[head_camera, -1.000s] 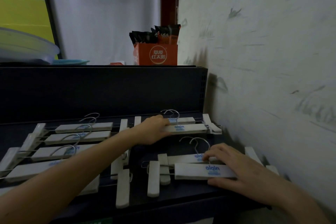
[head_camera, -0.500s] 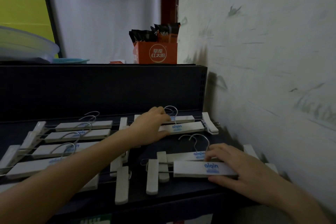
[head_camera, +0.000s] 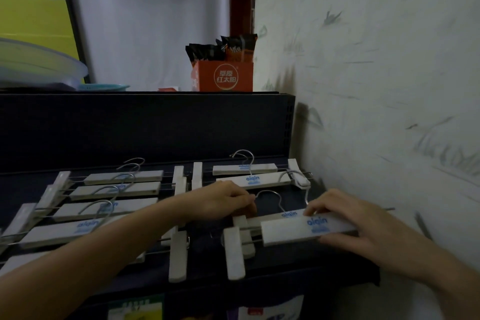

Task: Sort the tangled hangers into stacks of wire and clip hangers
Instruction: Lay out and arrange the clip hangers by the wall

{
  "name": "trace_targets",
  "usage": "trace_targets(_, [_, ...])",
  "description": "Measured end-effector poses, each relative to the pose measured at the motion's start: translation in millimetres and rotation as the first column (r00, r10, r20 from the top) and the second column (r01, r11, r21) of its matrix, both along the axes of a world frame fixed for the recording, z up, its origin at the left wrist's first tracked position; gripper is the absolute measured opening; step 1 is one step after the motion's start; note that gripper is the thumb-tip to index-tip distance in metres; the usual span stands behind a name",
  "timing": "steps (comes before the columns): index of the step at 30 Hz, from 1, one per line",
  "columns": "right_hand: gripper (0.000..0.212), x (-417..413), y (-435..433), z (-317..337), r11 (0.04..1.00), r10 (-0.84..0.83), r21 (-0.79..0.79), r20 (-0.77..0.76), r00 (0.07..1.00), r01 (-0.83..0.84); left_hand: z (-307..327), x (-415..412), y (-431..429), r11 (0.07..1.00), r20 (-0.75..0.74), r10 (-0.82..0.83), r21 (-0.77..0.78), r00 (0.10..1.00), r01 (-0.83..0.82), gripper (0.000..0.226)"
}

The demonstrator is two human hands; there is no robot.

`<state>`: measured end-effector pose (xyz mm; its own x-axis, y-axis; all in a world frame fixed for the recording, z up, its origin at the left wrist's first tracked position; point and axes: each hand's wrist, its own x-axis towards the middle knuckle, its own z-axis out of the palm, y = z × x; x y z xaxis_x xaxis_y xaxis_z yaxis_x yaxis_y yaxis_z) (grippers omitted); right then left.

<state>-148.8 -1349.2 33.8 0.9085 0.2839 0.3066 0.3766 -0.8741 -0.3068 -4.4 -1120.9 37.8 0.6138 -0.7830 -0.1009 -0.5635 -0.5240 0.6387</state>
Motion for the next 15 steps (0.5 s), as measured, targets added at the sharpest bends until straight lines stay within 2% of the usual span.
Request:
trace_targets(4, [0.031,-10.7,-10.1,25.3,0.998,-0.011,0.055,0.147,0.989,0.003,-1.9,-2.2,0.8,0.998,0.071,-0.048,-0.027,0.996,0.050,0.030])
trace_targets(7, [0.027,-6.5,-8.9,40.1,0.993,-0.035,0.117,0.200,0.979,0.012,-6.5,-11.8,-2.0,0.996,0.208,-0.074,0.070,0.975,0.060,0.036])
trace_targets(9, [0.029,4.0,-3.8,46.7,0.990,-0.055,0.135,0.199,0.979,0.029,-11.4,-19.0,-7.4,0.984,0.386,-0.114,0.172,0.915,0.050,0.043])
trace_targets(11, [0.024,18.6,1.6,49.7,0.991,-0.047,0.132,0.174,0.984,0.024,-13.8,-26.4,-12.5,0.978,0.494,-0.118,0.210,0.861,0.014,0.041])
trace_targets(15, [0.026,51.0,9.8,49.2,0.996,-0.006,0.088,0.099,0.995,-0.002,-14.5,-39.1,-9.8,0.976,0.515,-0.137,0.214,0.846,0.029,0.038])
